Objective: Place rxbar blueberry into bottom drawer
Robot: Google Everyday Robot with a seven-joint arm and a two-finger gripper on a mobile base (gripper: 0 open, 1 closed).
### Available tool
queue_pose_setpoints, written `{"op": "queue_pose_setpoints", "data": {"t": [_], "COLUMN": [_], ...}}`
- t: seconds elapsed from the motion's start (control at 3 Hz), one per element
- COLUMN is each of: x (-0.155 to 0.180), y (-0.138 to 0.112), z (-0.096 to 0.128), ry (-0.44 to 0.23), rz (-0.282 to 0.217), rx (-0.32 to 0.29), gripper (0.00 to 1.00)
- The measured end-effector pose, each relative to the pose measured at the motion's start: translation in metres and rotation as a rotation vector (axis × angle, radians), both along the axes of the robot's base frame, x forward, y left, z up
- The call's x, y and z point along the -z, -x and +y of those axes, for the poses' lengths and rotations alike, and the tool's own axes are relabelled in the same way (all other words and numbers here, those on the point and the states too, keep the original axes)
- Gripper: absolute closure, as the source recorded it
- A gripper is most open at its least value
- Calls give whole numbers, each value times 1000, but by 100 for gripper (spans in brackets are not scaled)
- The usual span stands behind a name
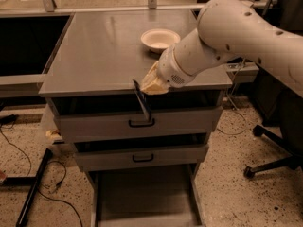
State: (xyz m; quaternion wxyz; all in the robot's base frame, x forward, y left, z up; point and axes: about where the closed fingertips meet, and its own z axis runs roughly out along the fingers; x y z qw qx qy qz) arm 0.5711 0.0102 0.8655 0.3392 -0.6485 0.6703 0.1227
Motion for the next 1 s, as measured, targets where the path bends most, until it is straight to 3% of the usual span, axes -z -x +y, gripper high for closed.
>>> {"op": "queue_pose_setpoints", "data": {"t": [0.67, 1.0], "x": [26, 35], "y": [82, 88], "z": [-25, -35], "ry": [-42, -38], "rz": [-70, -56], "rx": [102, 124], "gripper": [100, 81]}}
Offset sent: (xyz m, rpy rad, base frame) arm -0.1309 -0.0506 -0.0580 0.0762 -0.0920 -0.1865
